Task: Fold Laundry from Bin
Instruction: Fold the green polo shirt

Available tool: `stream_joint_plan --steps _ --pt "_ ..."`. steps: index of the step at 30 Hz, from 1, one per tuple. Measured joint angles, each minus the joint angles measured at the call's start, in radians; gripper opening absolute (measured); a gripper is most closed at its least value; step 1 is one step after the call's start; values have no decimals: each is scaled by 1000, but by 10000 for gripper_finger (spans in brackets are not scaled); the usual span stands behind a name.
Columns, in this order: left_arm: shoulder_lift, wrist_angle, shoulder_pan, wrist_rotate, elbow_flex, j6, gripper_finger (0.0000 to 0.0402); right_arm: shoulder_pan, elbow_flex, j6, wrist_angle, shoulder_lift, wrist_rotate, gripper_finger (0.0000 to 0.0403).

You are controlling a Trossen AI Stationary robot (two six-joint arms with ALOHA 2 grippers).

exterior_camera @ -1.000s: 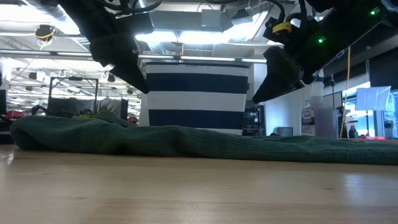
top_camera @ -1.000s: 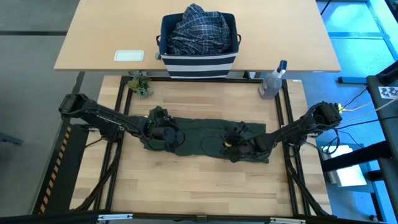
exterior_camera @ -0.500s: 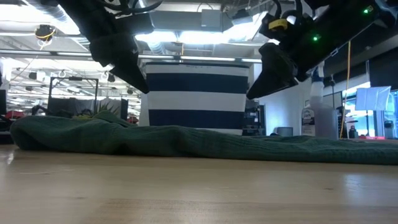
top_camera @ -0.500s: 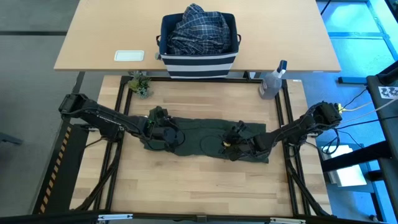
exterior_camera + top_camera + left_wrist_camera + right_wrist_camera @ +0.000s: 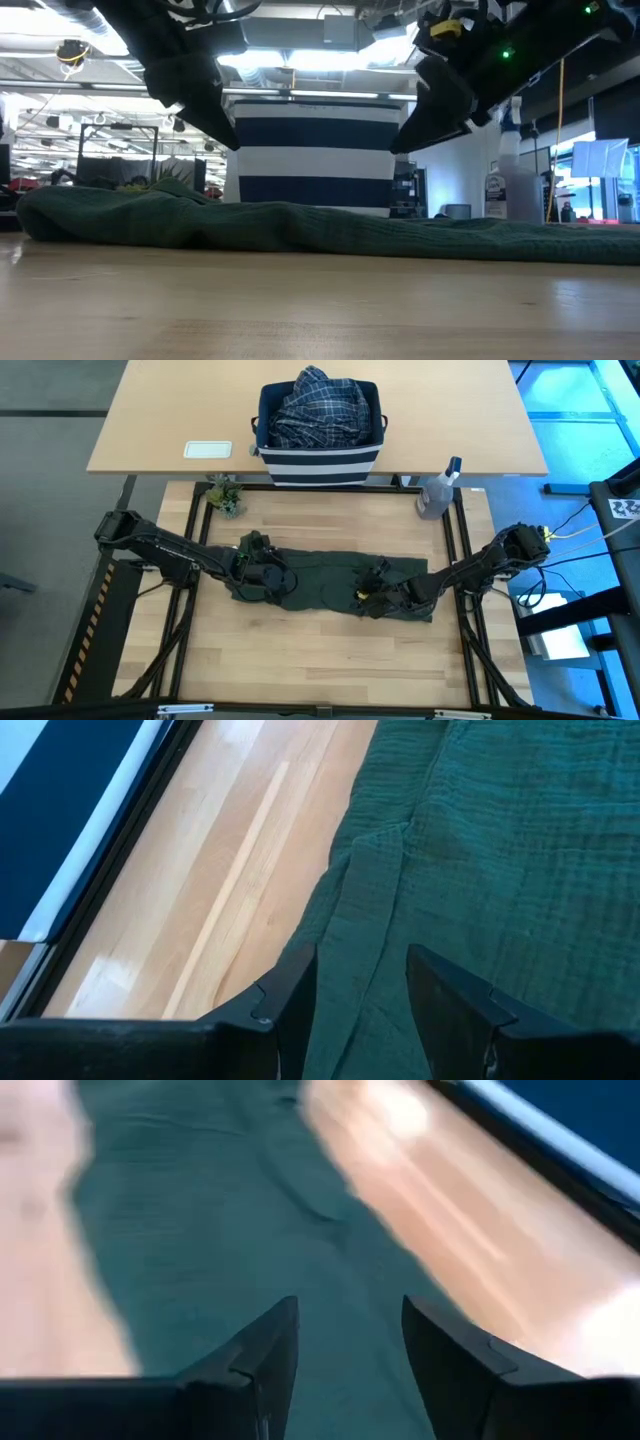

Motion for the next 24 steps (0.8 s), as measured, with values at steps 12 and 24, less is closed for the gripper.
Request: stream_joint_plan --steps 12,24 --pt "0 125 -2 52 0 -1 149 2 3 -57 17 4 -267 177" --pt "0 -84 30 76 0 -29 149 131 145 241 -462 3 -270 177"
